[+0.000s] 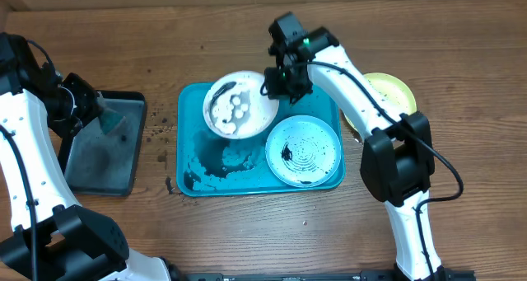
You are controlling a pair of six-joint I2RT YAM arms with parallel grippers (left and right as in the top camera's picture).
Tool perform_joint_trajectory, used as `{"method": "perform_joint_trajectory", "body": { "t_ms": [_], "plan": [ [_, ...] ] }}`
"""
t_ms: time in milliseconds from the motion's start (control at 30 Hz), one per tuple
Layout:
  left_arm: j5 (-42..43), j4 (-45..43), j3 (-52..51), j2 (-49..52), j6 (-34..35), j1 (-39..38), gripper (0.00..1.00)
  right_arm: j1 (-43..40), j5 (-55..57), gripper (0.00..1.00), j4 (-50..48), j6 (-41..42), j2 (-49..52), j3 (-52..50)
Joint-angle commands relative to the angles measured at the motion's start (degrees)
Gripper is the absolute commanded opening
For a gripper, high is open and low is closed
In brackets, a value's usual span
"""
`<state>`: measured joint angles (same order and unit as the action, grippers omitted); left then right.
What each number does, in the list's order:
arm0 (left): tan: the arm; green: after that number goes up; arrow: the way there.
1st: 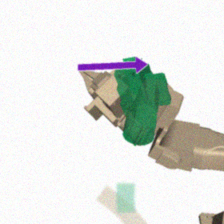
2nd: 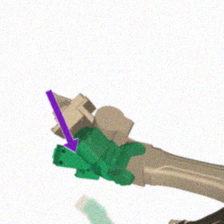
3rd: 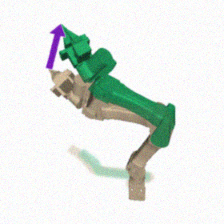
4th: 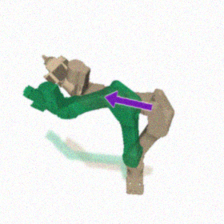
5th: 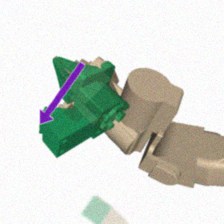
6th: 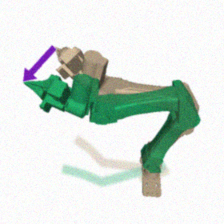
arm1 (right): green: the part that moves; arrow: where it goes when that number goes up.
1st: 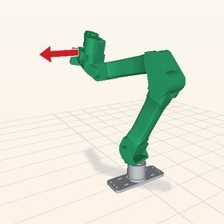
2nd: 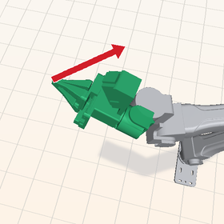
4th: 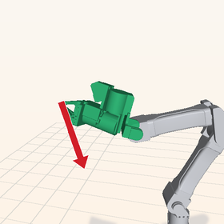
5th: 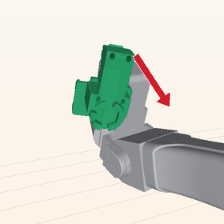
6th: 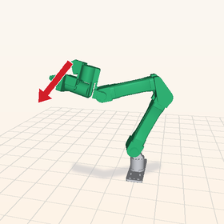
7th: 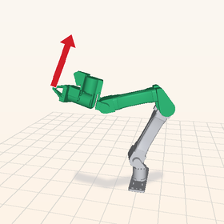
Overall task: Clean dirty plates on tray and stack at the side
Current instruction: 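Grip and tilt the white plate up off the tray with the right gripper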
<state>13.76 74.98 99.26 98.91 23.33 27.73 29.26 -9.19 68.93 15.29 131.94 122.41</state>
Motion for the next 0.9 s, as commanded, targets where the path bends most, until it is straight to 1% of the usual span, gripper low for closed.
{"method": "perform_joint_trajectory", "body": {
  "t_ms": [0,133,200,233,267,600,667,800,867],
  "plan": [
    [0.68,-0.33,-0.22,0.35,-1.49,-0.44,0.04,4.7,17.4,0.04,4.11,-2.36,-3.82,6.19],
    [0.7,-0.5,-0.22,0.37,-1.49,-0.44,0.04,10.88,36.74,0.04,7.76,-3.89,-5.53,7.48],
    [0.7,-0.52,-0.22,0.37,-1.49,-0.44,0.04,14.38,45.4,0.04,9.77,-6.1,-5.68,7.48],
    [0.72,-0.52,-0.22,0.37,-1.46,-0.44,0.04,17.55,50.73,0.04,11.52,-8.33,-5.68,7.48],
    [0.72,-0.5,-0.22,0.37,-1.46,-0.44,0.04,19.15,53.24,0.04,11.93,-8.31,-5.68,7.48],
    [0.72,-0.46,-0.22,0.37,-1.49,-0.44,0.04,29.77,75.76,0.04,14.53,-8.35,-5.68,7.48],
    [0.72,-0.46,-0.22,0.37,-1.49,-0.44,0.04,31.1,78.18,0.04,15.41,-8.61,-5.68,7.48],
    [0.72,-0.48,-0.22,0.37,-1.49,-0.44,0.04,32.92,79.14,0.04,15.69,-12.5,-5.68,7.48],
    [0.72,-0.48,-0.22,0.37,-1.49,-0.44,0.04,33.53,80.65,0.04,15.63,-12.59,-5.68,7.48]
  ]
}}
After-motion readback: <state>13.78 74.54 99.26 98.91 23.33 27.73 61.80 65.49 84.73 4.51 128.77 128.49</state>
